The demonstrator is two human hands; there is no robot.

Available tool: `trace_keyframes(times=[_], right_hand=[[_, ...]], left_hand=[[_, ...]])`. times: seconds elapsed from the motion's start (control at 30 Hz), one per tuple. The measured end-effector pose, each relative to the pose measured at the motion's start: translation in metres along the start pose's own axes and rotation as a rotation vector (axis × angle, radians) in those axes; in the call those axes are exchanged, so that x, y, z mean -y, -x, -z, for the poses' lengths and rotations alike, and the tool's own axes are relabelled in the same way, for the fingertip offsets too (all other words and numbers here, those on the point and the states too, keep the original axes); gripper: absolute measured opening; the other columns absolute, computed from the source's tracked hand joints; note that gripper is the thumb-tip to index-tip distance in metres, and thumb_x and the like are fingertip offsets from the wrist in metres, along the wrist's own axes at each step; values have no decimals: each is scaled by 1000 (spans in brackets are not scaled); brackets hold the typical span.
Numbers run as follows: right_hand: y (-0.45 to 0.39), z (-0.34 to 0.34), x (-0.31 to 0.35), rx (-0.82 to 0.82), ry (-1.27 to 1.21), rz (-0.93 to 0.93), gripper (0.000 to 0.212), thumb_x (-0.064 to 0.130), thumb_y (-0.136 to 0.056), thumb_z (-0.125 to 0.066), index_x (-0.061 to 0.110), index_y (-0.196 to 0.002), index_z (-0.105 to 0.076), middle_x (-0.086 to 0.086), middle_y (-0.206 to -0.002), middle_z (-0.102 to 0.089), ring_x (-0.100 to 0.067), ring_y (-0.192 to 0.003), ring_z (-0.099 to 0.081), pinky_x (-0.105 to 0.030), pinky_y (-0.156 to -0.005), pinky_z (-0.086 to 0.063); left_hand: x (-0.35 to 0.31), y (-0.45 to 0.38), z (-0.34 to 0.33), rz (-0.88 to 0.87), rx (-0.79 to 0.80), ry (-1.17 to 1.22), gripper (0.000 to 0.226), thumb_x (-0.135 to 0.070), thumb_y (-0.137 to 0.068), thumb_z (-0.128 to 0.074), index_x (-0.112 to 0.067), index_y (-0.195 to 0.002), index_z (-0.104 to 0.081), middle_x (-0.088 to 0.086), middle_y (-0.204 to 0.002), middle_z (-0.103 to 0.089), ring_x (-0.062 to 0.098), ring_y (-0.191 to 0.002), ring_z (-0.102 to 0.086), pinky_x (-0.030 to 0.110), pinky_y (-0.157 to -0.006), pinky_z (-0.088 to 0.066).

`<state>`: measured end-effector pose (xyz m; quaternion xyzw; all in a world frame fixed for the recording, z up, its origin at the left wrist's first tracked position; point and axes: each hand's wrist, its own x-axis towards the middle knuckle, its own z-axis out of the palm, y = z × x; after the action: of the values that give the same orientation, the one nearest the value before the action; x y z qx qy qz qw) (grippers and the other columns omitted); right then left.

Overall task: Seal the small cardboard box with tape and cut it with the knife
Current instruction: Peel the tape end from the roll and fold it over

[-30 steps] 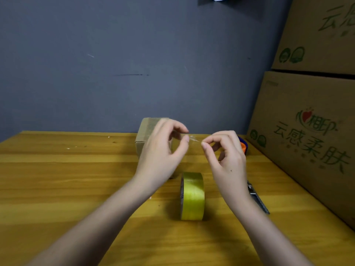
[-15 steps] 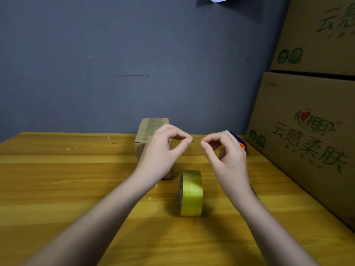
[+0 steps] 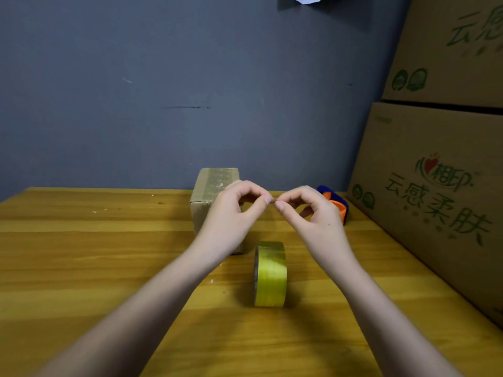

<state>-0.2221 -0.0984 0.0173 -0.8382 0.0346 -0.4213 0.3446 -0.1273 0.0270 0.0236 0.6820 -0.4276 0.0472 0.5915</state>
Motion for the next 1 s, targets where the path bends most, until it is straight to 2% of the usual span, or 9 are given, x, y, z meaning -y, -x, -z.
trace_keyframes(times=[0.1, 0.23, 0.33, 0.5, 0.57, 0.63, 0.73, 0.87, 1.0], right_hand=[[0, 0, -1, -7, 9, -6, 4, 24, -87, -64, 26, -84, -66, 12, -82, -65, -7, -86, -59, -22, -72, -50], [1, -1, 0, 14, -33, -42, 6, 21, -88, -62, 24, -84, -65, 11, -82, -64, -4, -84, -59, -12, -68, -45], [0, -2, 1, 38, -63, -54, 6, 22, -89, -61, 18, -86, -66, 10, -81, -64, -4, -82, -59, -16, -66, -47], [-1, -2, 3, 35, -51, -52, 8, 22, -88, -62, 18, -85, -67, 11, -80, -64, 2, -79, -57, -8, -63, -42], [0, -2, 2, 31, -20, -51, 8, 25, -88, -61, 20, -86, -66, 12, -81, -64, 0, -79, -57, -10, -62, -42], [0, -1, -1, 11, -17, -58, 6, 28, -87, -62, 23, -86, -66, 14, -82, -65, -2, -81, -59, -14, -62, -46], [0, 2, -5, 6, -55, -79, 5, 25, -86, -64, 24, -86, -68, 13, -80, -67, -4, -82, -62, -24, -71, -53], [-1, 3, -7, 28, -73, -101, 6, 21, -87, -64, 19, -85, -70, 11, -78, -68, -5, -81, -63, -29, -75, -53], [-1, 5, -7, 20, -119, -129, 6, 21, -87, -65, 19, -85, -70, 9, -80, -68, -6, -82, -62, -28, -76, -53]], left_hand=[[2, 1, 1, -19, 21, 1, 7, -21, -86, -65, -27, -83, -64, -7, -89, -65, 8, -89, -62, 24, -83, -49], [2, 2, 4, -25, 32, -61, 4, -22, -84, -66, -24, -81, -67, -4, -87, -66, 6, -86, -60, 20, -79, -47], [0, 2, 4, -8, 52, -35, 5, -23, -84, -67, -22, -88, -70, -5, -92, -68, 6, -90, -62, 23, -84, -50], [1, 2, 3, 1, 7, -43, 8, -22, -83, -68, -30, -82, -71, -8, -90, -71, 7, -91, -65, 33, -87, -53], [3, 2, 2, 6, -4, -59, 7, -23, -84, -67, -29, -81, -70, -10, -88, -70, 8, -89, -64, 33, -85, -53], [3, 1, 2, 13, 3, -57, 7, -23, -85, -66, -28, -80, -68, -13, -85, -68, 4, -87, -62, 27, -83, -52], [2, 2, 0, 22, 28, -54, 16, -22, -87, -62, -34, -77, -62, -16, -82, -65, 0, -84, -59, 18, -80, -47], [3, 1, -4, 50, 68, -34, 14, -22, -90, -58, -31, -79, -61, -14, -82, -64, 6, -81, -59, 24, -77, -47], [3, 0, -1, 71, 46, 33, 10, -22, -87, -64, -28, -79, -67, -12, -80, -68, 3, -78, -61, 20, -76, -49]])
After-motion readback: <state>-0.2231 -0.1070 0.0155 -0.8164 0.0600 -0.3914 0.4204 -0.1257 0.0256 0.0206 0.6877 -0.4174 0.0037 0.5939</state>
